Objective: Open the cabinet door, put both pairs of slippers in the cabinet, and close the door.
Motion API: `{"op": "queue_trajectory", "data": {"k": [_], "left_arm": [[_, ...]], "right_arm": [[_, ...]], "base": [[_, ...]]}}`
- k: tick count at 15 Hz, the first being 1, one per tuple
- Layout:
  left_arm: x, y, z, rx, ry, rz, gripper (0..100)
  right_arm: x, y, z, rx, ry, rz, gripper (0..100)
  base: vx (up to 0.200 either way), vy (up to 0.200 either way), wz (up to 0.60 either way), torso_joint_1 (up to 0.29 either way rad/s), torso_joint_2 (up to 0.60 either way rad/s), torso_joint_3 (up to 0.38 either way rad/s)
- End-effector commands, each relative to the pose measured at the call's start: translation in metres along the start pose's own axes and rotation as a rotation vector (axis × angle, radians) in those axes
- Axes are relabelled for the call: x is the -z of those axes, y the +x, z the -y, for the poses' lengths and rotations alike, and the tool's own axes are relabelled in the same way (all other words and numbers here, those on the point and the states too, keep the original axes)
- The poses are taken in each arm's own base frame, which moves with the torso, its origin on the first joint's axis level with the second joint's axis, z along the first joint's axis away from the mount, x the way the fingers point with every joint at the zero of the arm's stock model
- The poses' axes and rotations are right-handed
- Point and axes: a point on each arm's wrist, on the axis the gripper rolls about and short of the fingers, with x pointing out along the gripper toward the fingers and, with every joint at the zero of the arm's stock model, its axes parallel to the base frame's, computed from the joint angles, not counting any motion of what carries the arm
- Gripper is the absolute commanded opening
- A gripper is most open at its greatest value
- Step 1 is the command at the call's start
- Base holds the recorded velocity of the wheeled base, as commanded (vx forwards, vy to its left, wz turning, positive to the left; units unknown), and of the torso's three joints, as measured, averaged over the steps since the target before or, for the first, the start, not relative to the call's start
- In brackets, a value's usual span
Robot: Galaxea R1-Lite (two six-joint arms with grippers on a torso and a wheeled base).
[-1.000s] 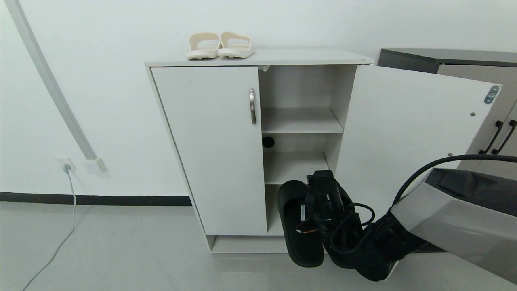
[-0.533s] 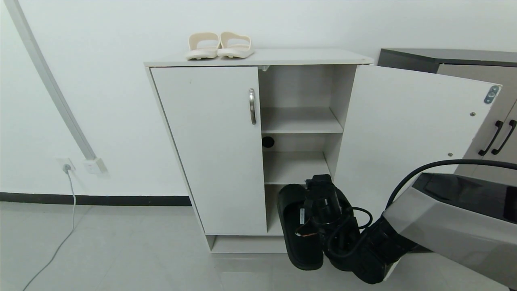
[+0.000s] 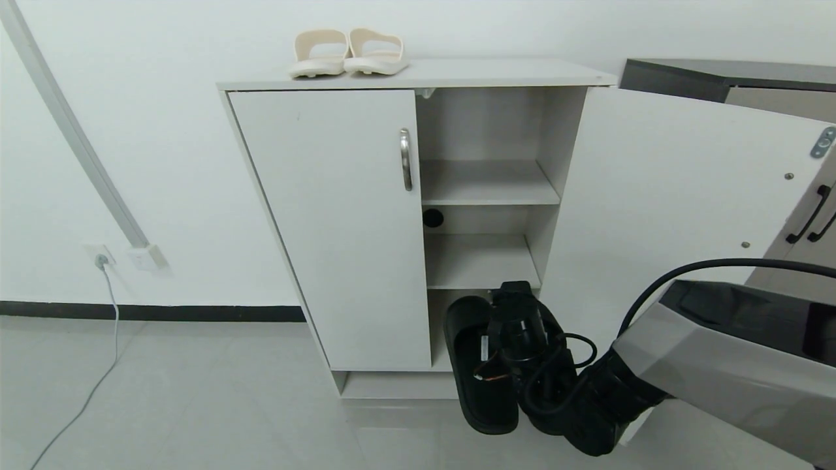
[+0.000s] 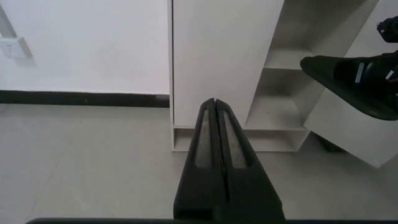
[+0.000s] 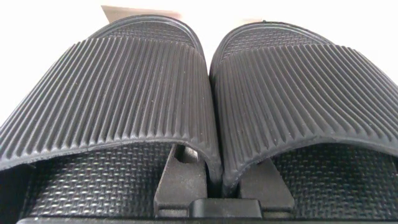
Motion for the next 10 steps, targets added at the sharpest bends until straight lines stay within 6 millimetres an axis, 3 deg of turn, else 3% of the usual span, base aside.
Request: {"op": "queue_trajectory", "data": {"k": [1, 10], "left_arm": [[0.000, 0.000, 0.000, -0.001, -0.001, -0.002, 0], [0.000, 0.000, 0.000, -0.001, -0.001, -0.003, 0]], "right_arm": [[0.000, 0.006, -0.005, -0.003, -0.003, 0.010, 0], [0.009, 0.022, -0.011, -0.010, -0.049, 0.082, 0]], "base": [[0.000, 0.000, 0.00, 0.002, 0.00, -0.193], [0.000, 0.000, 0.00, 0.002, 0.00, -0.198]]}}
